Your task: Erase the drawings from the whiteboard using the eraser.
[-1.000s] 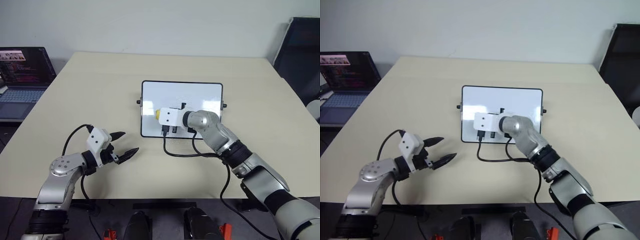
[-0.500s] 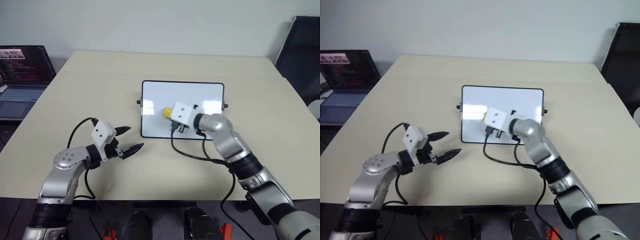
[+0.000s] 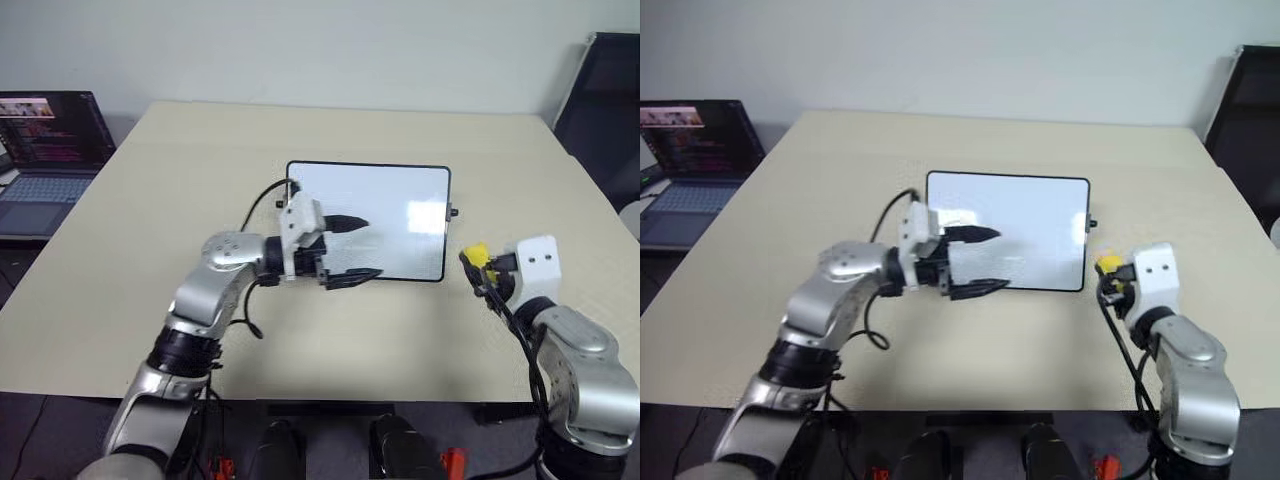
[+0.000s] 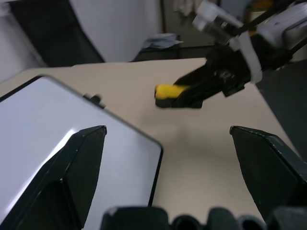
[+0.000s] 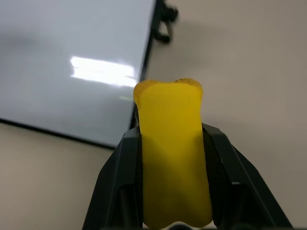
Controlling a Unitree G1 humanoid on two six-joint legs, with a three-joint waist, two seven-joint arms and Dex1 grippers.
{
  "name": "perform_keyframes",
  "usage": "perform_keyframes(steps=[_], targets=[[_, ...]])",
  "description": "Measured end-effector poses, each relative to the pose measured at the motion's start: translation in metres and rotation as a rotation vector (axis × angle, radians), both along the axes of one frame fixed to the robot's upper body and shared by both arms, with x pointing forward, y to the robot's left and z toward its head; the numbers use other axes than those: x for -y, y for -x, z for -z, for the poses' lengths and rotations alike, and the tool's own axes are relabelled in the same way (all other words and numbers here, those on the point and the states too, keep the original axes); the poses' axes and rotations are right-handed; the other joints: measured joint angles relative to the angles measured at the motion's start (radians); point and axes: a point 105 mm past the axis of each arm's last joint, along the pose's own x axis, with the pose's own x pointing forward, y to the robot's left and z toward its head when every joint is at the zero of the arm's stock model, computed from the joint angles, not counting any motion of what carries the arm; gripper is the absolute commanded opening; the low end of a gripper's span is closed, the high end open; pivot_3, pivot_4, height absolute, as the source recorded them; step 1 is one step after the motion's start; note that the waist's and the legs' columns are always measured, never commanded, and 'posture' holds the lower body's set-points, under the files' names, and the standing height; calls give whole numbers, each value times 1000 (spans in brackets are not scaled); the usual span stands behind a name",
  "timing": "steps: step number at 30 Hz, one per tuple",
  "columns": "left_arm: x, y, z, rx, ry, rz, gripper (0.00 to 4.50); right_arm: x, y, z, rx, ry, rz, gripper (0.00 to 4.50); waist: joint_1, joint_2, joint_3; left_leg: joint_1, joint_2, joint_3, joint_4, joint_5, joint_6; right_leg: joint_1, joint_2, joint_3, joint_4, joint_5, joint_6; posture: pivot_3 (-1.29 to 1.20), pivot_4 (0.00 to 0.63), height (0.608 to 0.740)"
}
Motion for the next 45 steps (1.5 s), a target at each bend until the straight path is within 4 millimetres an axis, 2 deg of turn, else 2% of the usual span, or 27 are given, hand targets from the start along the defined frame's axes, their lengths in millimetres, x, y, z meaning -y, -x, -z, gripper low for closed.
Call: perform_keyframes(steps=[4,8,13,19,21,23,28,29,32,35,38,42,44,45], targets=[[21,2,6,-7,-66,106,4500,10,-5,9,-33,-40,57,1266,-9,0,0,0,0,0,0,0,0,1,0,0,0,0,0,0,150,740],[43,6,18,3,-147,202,4500,28,-30,25,-75,-108,176,1266,-9,1,0,0,-1,0,1,0,0,2,0,1,-2,1,2,0,150,740],[48,2,22,27,-183,209,4500,45,-50,35,-94,-104,227,1266,-8,2,1,0,-1,0,-1,0,0,1,0,1,-2,3,7,0,150,740],[51,1,24,34,-187,213,4500,58,-62,39,-99,-78,249,1266,-8,2,1,-1,-1,0,-2,0,0,1,0,1,-1,3,8,0,150,740],[51,1,24,33,-190,209,4500,59,-63,42,-110,-78,245,1980,-8,2,1,-1,-1,0,-2,0,0,1,0,1,-1,3,8,0,150,740],[51,1,25,30,-192,207,4500,61,-64,42,-110,-78,247,2469,-8,2,1,-1,-1,0,-2,0,0,1,0,1,-1,3,8,0,150,740],[52,0,25,31,-189,197,4500,61,-67,43,-103,-97,249,4226,-8,2,1,0,-1,0,-1,0,0,1,0,1,-1,3,8,0,150,740],[52,-1,25,30,-187,190,4500,60,-67,42,-97,-102,243,4471,-8,2,1,0,-1,-1,-1,0,0,1,0,1,-1,3,8,0,150,740],[51,-3,27,28,-184,168,4500,59,-67,36,-72,-106,240,4471,-8,3,1,0,-1,0,-1,0,0,1,0,1,-1,3,8,0,150,740],[47,-5,33,7,-170,129,4500,55,-62,14,16,-98,224,4471,-8,4,2,0,-1,-1,-2,0,0,1,0,1,-1,3,8,0,150,740],[34,-15,33,-18,-113,28,4500,45,-48,-6,101,-69,165,4471,-8,4,2,-1,0,-1,-2,0,0,1,1,1,-1,2,8,0,150,740],[-4,-36,19,-39,84,-261,4500,23,-24,-8,125,25,37,4471,-10,5,1,0,0,-1,-2,0,0,1,1,1,-1,2,8,0,150,740],[-24,-31,26,-54,117,-355,4500,15,-16,-7,151,29,21,4471,-11,5,1,0,0,-1,-2,0,0,1,1,1,-1,2,8,0,150,740],[-38,-24,36,-66,118,-418,4500,10,-11,-6,183,30,13,4471,-11,5,1,1,1,-1,-2,0,0,2,1,1,-1,2,8,0,150,740]])
